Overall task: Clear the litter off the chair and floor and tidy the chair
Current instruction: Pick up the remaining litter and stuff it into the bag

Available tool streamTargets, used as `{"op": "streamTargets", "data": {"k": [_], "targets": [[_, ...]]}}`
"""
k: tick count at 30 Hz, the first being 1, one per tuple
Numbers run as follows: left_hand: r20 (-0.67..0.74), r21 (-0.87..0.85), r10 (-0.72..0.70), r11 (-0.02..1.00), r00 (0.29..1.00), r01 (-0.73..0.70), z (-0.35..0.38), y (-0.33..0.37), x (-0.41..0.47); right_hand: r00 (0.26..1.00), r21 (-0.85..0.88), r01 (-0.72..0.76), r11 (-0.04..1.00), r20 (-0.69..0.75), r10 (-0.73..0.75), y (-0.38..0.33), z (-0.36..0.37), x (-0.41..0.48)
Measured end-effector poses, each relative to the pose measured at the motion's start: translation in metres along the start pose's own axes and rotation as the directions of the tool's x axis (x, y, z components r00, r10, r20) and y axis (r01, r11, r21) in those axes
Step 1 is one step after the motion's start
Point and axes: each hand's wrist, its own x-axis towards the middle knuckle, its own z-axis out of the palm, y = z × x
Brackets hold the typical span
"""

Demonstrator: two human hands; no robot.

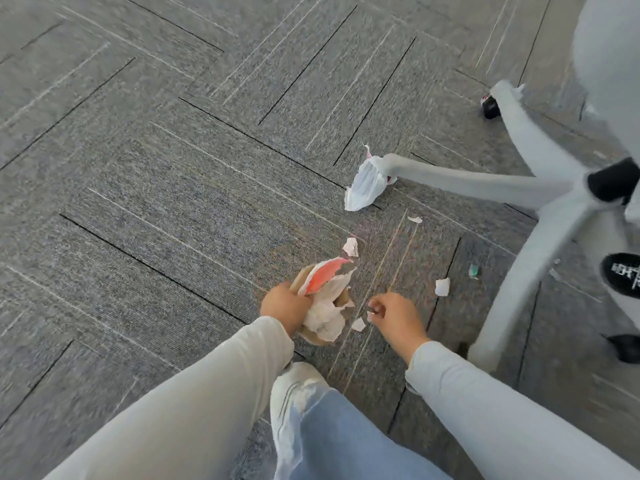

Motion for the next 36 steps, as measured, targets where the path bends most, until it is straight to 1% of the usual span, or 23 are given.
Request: {"op": "streamTargets", "data": {"k": [3, 6, 8, 10, 12, 15, 17, 22, 25, 29, 30, 31, 32, 33, 34, 35, 36], "targets": [[-0.005, -0.027, -0.005, 1.0, 1.0, 0.005, -0.004, 0.0, 0.003, 0.998, 0.009, -0.044, 0.999, -0.04, 0.044, -0.002, 0.004, 0.004], [-0.008, -0.06, 0.002, 0.998, 1.0, -0.002, -0.005, 0.0, 0.003, 0.997, -0.02, -0.073, 0.997, -0.019, 0.072, -0.002, 0.005, 0.005], [-0.011, -0.12, 0.005, 0.993, 1.0, -0.006, 0.0, 0.0, 0.003, 0.998, -0.049, -0.065, 0.997, -0.002, 0.065, -0.001, 0.006, 0.004], [-0.017, -0.15, 0.01, 0.989, 1.0, -0.013, 0.005, 0.0, 0.003, 0.999, -0.051, -0.034, 0.998, -0.001, 0.034, 0.0, 0.008, 0.002], [-0.022, -0.159, 0.017, 0.987, 1.0, -0.02, 0.009, 0.002, 0.003, 1.0, -0.007, 0.005, 1.0, 0.001, -0.005, 0.0, 0.011, -0.001], [-0.053, -0.189, 0.02, 0.982, 0.998, -0.03, 0.011, 0.004, 0.004, 0.998, 0.048, 0.032, 0.998, 0.049, -0.035, -0.001, 0.015, -0.008], [-0.053, -0.196, 0.013, 0.98, 0.999, -0.023, 0.013, 0.004, 0.005, 0.996, -0.006, 0.063, 0.998, 0.07, -0.062, -0.001, 0.016, -0.011], [-0.04, -0.191, 0.006, 0.981, 0.999, -0.014, 0.016, 0.006, 0.004, 0.99, -0.102, 0.13, 0.986, 0.061, -0.125, -0.007, 0.012, -0.012], [-0.045, -0.225, 0.001, 0.974, 0.999, -0.011, 0.016, 0.008, 0.003, 0.981, -0.171, 0.19, 0.967, 0.066, -0.181, -0.009, 0.013, -0.014], [-0.069, -0.279, -0.002, 0.96, 0.998, -0.017, 0.017, 0.013, 0.003, 0.976, -0.172, 0.215, 0.961, 0.052, -0.209, -0.006, 0.017, -0.014], [-0.073, -0.282, 0.002, 0.959, 0.997, -0.022, 0.018, 0.013, 0.003, 0.977, -0.154, 0.214, 0.965, 0.056, -0.207, -0.004, 0.018, -0.014], [-0.074, -0.278, 0.007, 0.96, 0.997, -0.028, 0.018, 0.013, 0.003, 0.981, -0.099, 0.195, 0.976, 0.044, -0.191, -0.003, 0.018, -0.014], [-0.073, -0.268, 0.014, 0.963, 0.997, -0.033, 0.019, 0.013, 0.004, 0.989, 0.006, 0.148, 0.989, 0.013, -0.148, -0.002, 0.015, -0.012], [-0.063, -0.261, 0.015, 0.965, 0.998, -0.031, 0.02, 0.012, 0.005, 0.996, 0.152, 0.085, 0.985, -0.024, -0.082, -0.001, 0.01, -0.011], [-0.041, -0.264, 0.016, 0.964, 0.999, -0.026, 0.023, 0.012, 0.005, 0.999, 0.329, 0.03, 0.944, -0.05, -0.014, -0.001, 0.002, -0.01], [-0.008, -0.284, 0.015, 0.959, 1.0, -0.016, 0.025, 0.013, 0.005, 0.998, 0.494, 0.01, 0.869, -0.062, 0.024, -0.002, -0.008, -0.008], [0.033, -0.315, 0.019, 0.949, 0.999, -0.008, 0.029, 0.015, 0.003, 0.997, 0.608, 0.024, 0.793, -0.069, 0.023, -0.003, -0.017, -0.007]]}}
